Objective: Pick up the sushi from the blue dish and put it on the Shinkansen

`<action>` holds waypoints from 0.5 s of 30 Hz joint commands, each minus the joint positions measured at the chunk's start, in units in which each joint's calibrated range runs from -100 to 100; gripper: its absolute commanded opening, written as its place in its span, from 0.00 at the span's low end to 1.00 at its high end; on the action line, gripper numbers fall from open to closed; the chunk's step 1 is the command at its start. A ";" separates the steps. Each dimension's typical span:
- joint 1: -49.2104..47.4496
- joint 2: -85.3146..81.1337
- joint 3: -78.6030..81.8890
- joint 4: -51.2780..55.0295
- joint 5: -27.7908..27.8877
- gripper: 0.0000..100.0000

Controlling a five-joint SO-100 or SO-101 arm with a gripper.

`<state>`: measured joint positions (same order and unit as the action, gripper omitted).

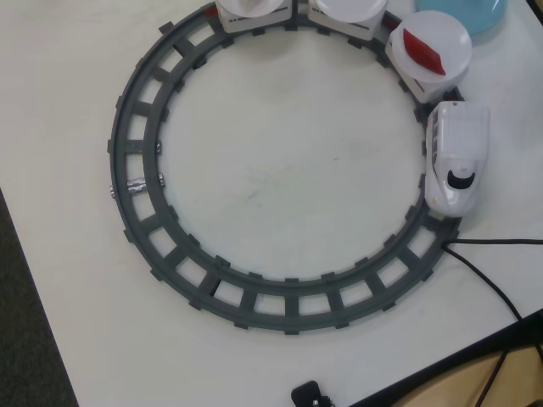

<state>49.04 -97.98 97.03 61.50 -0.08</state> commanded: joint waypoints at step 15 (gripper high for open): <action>-0.36 -0.52 -2.41 0.16 -0.18 0.25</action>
<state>49.04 -97.98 97.03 61.50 -0.08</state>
